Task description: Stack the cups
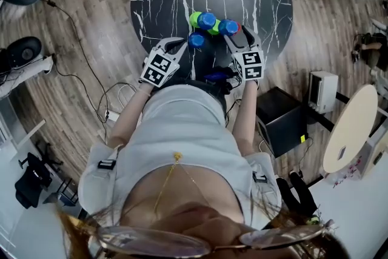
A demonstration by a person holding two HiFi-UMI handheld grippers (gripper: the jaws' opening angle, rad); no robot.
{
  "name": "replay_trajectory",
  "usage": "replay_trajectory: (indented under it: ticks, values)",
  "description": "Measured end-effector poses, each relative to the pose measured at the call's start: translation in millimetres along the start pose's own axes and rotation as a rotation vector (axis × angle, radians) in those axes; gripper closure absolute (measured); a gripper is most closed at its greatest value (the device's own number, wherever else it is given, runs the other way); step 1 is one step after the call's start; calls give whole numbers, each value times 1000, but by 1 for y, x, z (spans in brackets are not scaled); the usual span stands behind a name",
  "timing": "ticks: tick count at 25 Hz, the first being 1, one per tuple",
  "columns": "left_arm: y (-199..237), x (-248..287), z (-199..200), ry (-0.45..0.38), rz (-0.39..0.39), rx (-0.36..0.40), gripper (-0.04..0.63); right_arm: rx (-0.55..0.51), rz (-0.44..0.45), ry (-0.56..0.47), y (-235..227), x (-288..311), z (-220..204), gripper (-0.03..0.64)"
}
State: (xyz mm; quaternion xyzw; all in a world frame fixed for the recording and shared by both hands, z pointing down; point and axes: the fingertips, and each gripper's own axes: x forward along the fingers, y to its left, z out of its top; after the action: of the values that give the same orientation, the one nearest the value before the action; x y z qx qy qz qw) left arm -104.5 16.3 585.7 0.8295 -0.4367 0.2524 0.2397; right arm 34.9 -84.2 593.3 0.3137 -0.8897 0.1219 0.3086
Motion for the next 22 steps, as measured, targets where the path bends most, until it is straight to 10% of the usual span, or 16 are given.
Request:
replay_trajectory:
  ticks: [10, 22]
  values:
    - [-1, 12, -5, 21, -13, 23, 561, 57, -38, -43, 0, -26, -3, 344]
    - [-5, 29, -10, 39, -65, 54, 560, 111, -57, -42, 9, -51, -23, 533]
